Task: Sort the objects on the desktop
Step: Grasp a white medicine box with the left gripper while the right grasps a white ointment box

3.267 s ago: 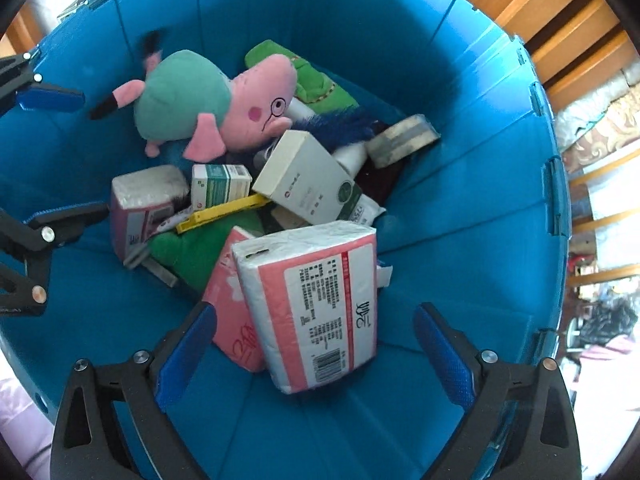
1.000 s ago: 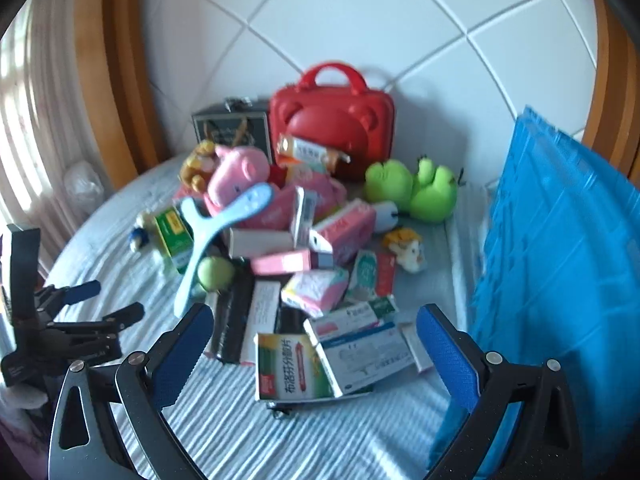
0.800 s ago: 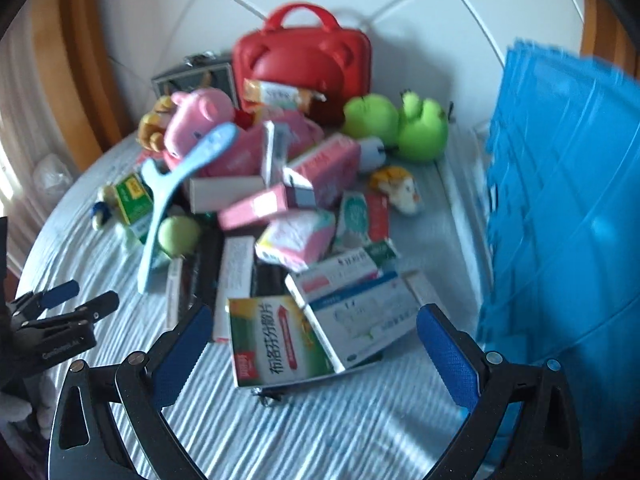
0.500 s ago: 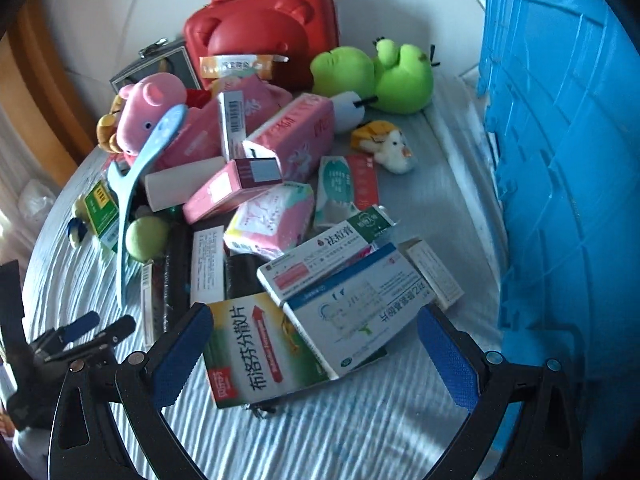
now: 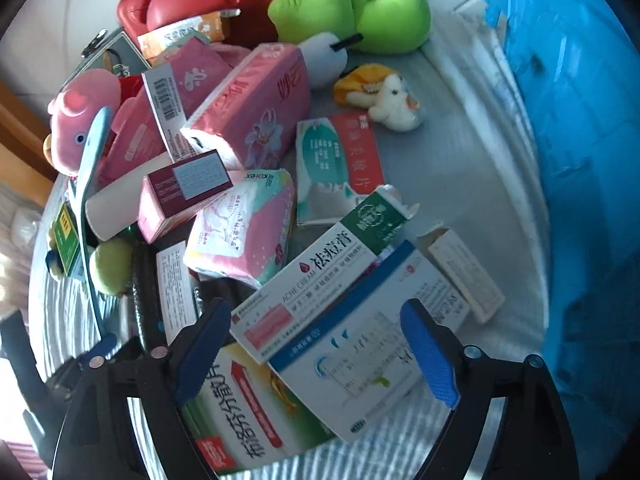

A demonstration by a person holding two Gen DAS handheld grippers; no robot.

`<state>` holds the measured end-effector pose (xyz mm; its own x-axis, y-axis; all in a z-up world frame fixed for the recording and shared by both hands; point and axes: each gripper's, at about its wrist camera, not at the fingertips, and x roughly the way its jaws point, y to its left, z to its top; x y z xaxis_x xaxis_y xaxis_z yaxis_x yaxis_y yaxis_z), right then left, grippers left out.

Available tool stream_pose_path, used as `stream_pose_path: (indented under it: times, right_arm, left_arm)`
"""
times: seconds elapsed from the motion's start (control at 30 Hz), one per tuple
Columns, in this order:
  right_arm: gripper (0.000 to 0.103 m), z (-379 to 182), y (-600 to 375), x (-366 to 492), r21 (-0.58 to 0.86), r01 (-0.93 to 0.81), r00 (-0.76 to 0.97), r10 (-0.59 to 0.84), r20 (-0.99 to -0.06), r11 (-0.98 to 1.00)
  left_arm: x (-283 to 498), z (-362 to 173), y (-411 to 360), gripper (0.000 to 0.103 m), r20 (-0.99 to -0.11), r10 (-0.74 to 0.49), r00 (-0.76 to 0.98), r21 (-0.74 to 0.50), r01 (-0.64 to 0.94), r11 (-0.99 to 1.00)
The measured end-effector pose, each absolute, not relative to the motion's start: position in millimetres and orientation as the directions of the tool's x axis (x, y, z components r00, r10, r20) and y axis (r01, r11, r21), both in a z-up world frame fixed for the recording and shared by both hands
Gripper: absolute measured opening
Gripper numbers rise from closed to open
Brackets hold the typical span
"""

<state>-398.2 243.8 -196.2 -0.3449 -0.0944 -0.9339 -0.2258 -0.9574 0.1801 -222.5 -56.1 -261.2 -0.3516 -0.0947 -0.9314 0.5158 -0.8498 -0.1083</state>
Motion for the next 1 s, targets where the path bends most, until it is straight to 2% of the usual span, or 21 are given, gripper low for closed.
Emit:
stream_pose_path:
  times: [0.07, 0.17, 0.33, 0.37, 0.4, 0.5, 0.53, 0.57, 0.6, 0.63, 0.67, 0.83, 1.0]
  right_arm:
    - [0.075, -201, 242, -403, 0.180, -0.216, -0.339, -0.099, -0.936, -0.960]
    - [0.064, -208, 237, -410, 0.135, -0.196, -0.324, -0.066, -0.944, -0.971]
    - [0.064, -210, 238, -416, 0.120, -0.202, -0.330, -0.048, -0.943, -0.972]
    - [0.065, -211, 239, -417, 0.124, -0.209, -0.330, -0.049, -0.943, -0.970]
    - [0.073, -212, 241, -418, 0.138, -0.218, -0.330, -0.060, -0.942, -0.966]
    - [0.074, -215, 246, -423, 0.145, -0.229, -0.339, -0.060, -0.939, -0.963]
    - [0.070, -215, 247, -424, 0.140, -0.230, -0.342, -0.055, -0.938, -0.963]
    - [0.050, -215, 246, -425, 0.126, -0.222, -0.348, -0.042, -0.936, -0.967]
    - [0.043, -215, 246, -425, 0.124, -0.207, -0.353, -0.044, -0.935, -0.970]
    - [0.043, -216, 246, -423, 0.135, -0.200, -0.353, -0.057, -0.934, -0.970]
    - [0.043, -216, 245, -421, 0.138, -0.193, -0.353, -0.063, -0.934, -0.972]
    - [0.039, -207, 232, -399, 0.168, -0.119, -0.360, -0.115, -0.926, -0.978]
    - [0.038, -191, 204, -373, 0.192, 0.044, -0.325, -0.195, -0.925, -0.980]
  left_arm:
    - [-223, -262, -56, 0.046, -0.932, -0.100, -0.347, -0.096, 0.506, -0.857]
    - [-224, -264, -56, 0.046, -0.931, -0.101, -0.352, -0.096, 0.500, -0.861]
    - [-222, -266, -53, 0.046, -0.929, -0.108, -0.355, -0.084, 0.484, -0.871]
    - [-221, -266, -53, 0.046, -0.929, -0.104, -0.354, -0.088, 0.486, -0.870]
    - [-221, -266, -53, 0.046, -0.930, -0.101, -0.352, -0.089, 0.485, -0.870]
    - [-221, -267, -53, 0.045, -0.932, -0.100, -0.347, -0.086, 0.481, -0.872]
    - [-220, -267, -53, 0.045, -0.932, -0.099, -0.348, -0.087, 0.481, -0.872]
    - [-219, -268, -53, 0.043, -0.932, -0.100, -0.348, -0.086, 0.482, -0.872]
    - [-218, -268, -54, 0.039, -0.932, -0.100, -0.349, -0.088, 0.484, -0.871]
    - [-216, -267, -56, 0.033, -0.932, -0.096, -0.348, -0.093, 0.487, -0.868]
    - [-214, -267, -58, 0.031, -0.933, -0.089, -0.349, -0.102, 0.493, -0.864]
    - [-200, -269, -74, 0.031, -0.930, -0.087, -0.356, -0.129, 0.540, -0.832]
    - [-183, -268, -81, 0.031, -0.924, -0.084, -0.374, -0.154, 0.563, -0.812]
